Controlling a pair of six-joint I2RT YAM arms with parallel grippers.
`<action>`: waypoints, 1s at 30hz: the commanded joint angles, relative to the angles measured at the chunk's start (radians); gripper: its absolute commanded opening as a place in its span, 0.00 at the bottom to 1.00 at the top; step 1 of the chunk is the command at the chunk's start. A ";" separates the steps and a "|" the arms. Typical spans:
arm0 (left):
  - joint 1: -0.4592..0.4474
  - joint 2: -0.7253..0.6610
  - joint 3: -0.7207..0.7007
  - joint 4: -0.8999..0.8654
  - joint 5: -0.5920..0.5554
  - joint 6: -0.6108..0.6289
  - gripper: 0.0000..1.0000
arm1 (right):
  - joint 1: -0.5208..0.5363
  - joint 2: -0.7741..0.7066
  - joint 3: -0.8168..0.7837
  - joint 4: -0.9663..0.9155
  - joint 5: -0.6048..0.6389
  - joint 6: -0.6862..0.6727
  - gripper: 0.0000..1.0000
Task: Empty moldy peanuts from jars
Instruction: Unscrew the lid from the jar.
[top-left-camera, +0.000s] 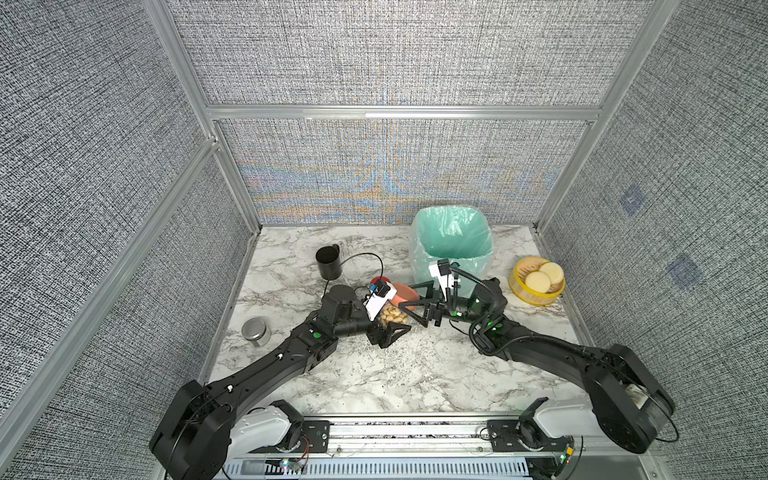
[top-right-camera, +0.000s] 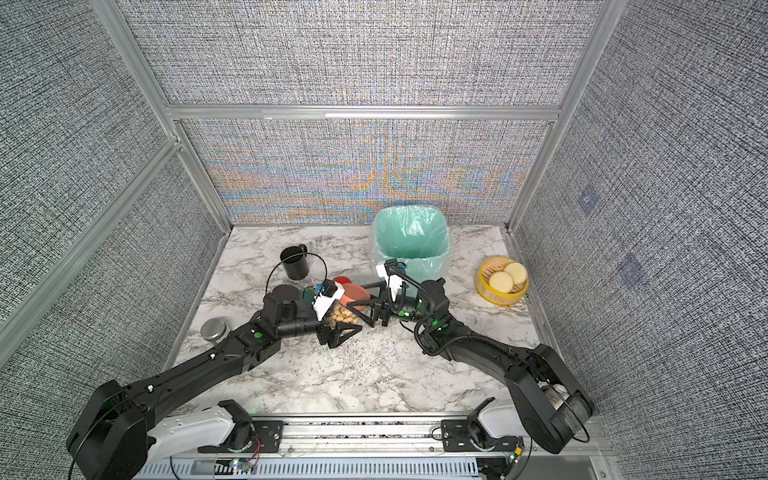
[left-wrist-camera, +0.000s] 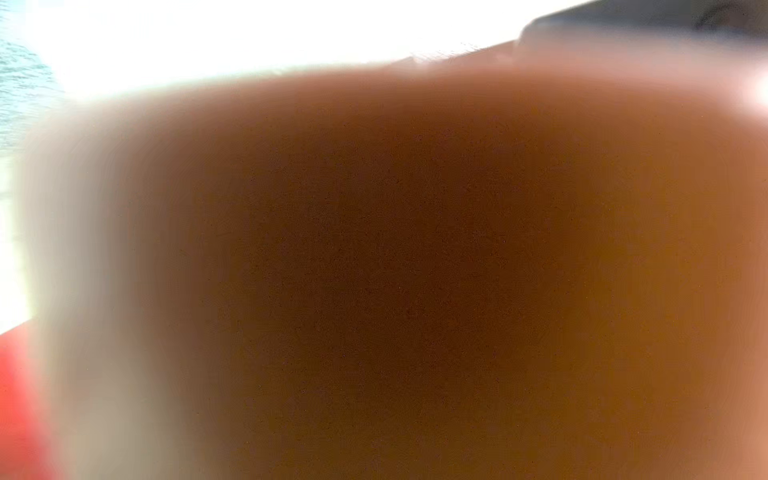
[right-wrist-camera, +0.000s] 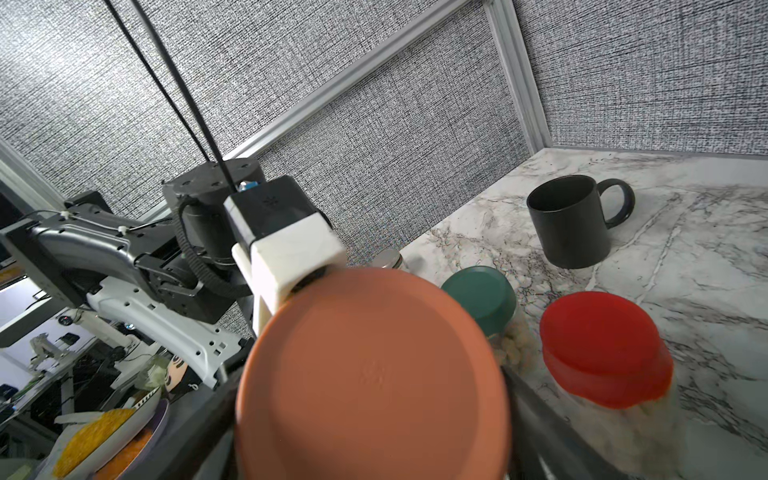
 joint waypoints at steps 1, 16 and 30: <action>0.010 0.002 0.015 0.087 0.059 -0.008 0.00 | -0.018 0.008 -0.001 0.051 -0.154 -0.033 0.87; 0.015 0.015 0.019 0.097 0.096 0.005 0.00 | -0.080 -0.003 0.027 0.052 -0.185 -0.136 0.98; 0.020 -0.005 -0.006 0.143 -0.054 0.009 0.00 | -0.033 -0.074 -0.091 0.211 0.123 0.288 0.98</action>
